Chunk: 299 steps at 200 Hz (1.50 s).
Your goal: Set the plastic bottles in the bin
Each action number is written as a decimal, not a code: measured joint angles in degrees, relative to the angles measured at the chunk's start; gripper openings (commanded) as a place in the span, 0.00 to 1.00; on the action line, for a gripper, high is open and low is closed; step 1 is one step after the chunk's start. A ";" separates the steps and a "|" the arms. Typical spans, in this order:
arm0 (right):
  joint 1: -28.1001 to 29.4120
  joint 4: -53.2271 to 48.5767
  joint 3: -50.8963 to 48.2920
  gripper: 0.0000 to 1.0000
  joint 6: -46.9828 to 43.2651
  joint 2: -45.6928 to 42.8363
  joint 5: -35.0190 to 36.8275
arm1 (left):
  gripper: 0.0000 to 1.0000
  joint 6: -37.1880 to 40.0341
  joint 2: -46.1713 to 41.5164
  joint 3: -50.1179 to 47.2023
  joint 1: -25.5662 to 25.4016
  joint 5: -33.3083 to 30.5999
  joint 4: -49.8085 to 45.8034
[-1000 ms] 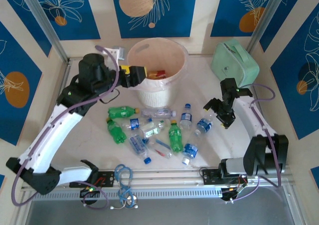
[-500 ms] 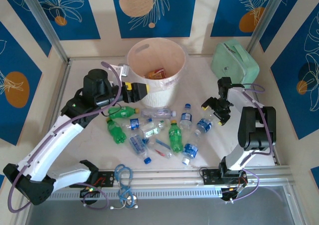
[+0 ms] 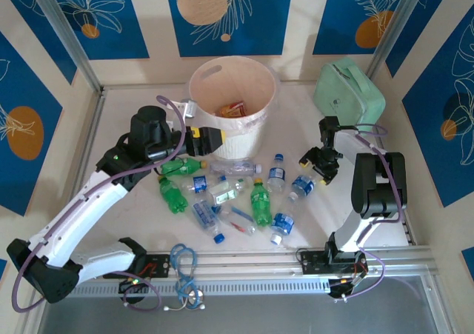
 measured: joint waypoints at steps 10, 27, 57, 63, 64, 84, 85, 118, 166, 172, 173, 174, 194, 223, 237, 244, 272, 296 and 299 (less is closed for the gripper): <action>0.00 0.00 0.00 0.68 0.13 -0.07 0.28 | 0.79 0.00 0.17 0.00 0.00 -0.02 0.00; 0.00 -0.02 -0.31 0.66 0.02 -1.05 0.87 | 0.79 0.00 0.52 0.00 0.00 -0.22 0.02; -0.04 -0.20 -0.94 0.65 -0.02 -5.57 1.20 | 0.79 -0.11 0.98 0.00 -0.02 -0.28 0.00; -0.04 -0.26 -0.96 0.65 -0.15 -6.67 1.31 | 0.79 -0.13 1.01 0.00 -0.02 -0.37 0.02; -0.04 -0.28 -0.96 0.65 -0.15 -6.95 1.31 | 0.80 -0.13 1.01 0.00 -0.02 -0.39 0.02; -0.04 -0.72 -0.96 0.65 -0.35 -11.54 1.75 | 0.80 -0.13 1.05 0.00 -0.02 -0.44 0.04; -0.04 -0.79 -0.96 0.65 -0.35 -11.74 1.75 | 0.80 -0.13 1.07 0.00 -0.02 -0.44 0.02; 1.14 -2.95 -0.57 0.64 -0.37 -20.72 1.99 | 0.83 -0.15 1.57 0.00 -0.04 -0.22 1.42; 11.93 -4.57 7.02 0.64 -0.28 -33.64 0.83 | 0.84 -0.11 1.75 0.00 -1.57 0.90 3.50; 13.62 -4.48 8.33 0.64 -0.11 -34.86 0.79 | 0.84 -0.11 1.75 -0.02 -1.95 1.16 3.85; 14.03 -4.48 8.70 0.64 -0.04 -35.17 0.76 | 0.84 -0.09 1.75 -0.02 -1.99 1.22 3.89; 14.25 -4.48 8.90 0.64 0.00 -35.32 0.74 | 0.84 -0.09 1.75 -0.02 -2.03 1.27 3.93; 19.26 -4.07 14.10 0.64 1.44 -37.86 0.20 | 0.84 0.13 1.68 -0.94 -3.58 2.67 6.45; 22.58 -1.53 18.73 0.64 4.22 -38.62 -0.68 | 0.84 1.53 1.66 -3.91 -6.58 4.52 9.09; 24.04 -0.76 20.22 0.64 5.62 -38.25 -1.09 | 0.85 1.84 1.66 -5.01 -8.13 5.29 9.55; 24.87 -0.50 21.00 0.64 6.23 -37.92 -1.14 | 0.85 2.08 1.66 -5.44 -8.81 5.62 9.97; 29.33 0.15 25.35 0.64 7.52 -35.67 -0.55 | 0.84 2.95 0.85 -6.40 -10.38 5.70 10.88; 32.09 0.37 30.21 0.64 7.87 -32.76 0.04 | 0.85 3.10 -2.14 -7.87 -10.51 3.34 11.37; 32.30 0.39 30.75 0.64 7.87 -32.44 0.22 | 0.85 3.10 -2.54 -8.00 -10.51 2.91 11.39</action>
